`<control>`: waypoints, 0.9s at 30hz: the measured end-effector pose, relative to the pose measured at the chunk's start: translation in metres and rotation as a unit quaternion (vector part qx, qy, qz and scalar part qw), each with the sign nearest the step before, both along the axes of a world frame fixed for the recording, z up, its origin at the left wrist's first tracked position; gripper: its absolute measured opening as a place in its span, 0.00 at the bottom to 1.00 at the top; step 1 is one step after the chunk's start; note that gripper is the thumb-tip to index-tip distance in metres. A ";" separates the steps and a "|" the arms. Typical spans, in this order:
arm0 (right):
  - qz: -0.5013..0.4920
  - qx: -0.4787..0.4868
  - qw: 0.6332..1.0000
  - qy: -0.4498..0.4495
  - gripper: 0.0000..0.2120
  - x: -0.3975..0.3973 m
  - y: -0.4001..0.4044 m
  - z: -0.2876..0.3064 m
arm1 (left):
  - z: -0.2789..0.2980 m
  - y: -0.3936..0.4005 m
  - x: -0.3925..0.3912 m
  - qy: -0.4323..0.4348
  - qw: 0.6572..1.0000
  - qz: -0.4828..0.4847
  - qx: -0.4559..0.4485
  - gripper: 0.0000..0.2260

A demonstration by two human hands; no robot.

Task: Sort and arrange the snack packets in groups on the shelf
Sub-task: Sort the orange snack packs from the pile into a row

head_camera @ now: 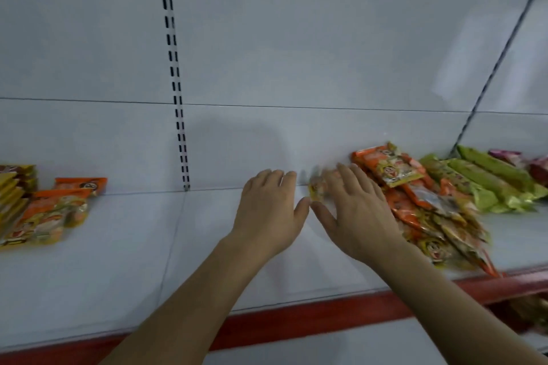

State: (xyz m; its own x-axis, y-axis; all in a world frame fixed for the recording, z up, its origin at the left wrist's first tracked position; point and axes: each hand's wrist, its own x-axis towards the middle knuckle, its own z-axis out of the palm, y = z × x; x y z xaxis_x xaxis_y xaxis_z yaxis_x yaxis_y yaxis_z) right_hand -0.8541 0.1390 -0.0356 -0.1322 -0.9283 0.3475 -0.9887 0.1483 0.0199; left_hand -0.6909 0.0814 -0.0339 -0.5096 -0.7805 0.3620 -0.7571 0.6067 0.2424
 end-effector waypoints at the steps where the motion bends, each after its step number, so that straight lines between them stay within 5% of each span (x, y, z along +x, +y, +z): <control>1: -0.004 0.001 1.000 0.001 0.32 -0.018 0.007 0.001 | -0.002 0.004 -0.019 0.005 1.000 -0.009 0.007 0.23; 11: -0.086 -0.005 0.996 -0.034 0.31 -0.160 0.068 0.003 | -0.009 0.046 -0.149 0.056 0.994 -0.064 0.066 0.14; 16: -0.090 0.011 0.991 -0.101 0.22 -0.179 0.067 -0.002 | -0.010 0.053 -0.167 0.095 0.988 -0.070 0.095 0.12; 19: -0.128 -0.010 0.984 -0.127 0.25 -0.181 0.065 -0.004 | -0.010 0.053 -0.174 0.139 0.982 -0.074 0.104 0.11; 27: -0.182 -0.044 0.976 -0.115 0.11 -0.190 0.067 -0.015 | 0.008 0.048 -0.214 0.134 0.978 -0.029 0.155 0.25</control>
State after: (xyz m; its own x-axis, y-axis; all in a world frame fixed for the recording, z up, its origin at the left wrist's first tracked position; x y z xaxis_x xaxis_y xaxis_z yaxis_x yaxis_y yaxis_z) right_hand -1.0443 0.2061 -0.0504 -0.5309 -0.7738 0.3455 -0.8474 0.4808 -0.2252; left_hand -0.9051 0.1290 -0.0261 -0.4756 -0.8467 0.2386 -0.6078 0.5124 0.6067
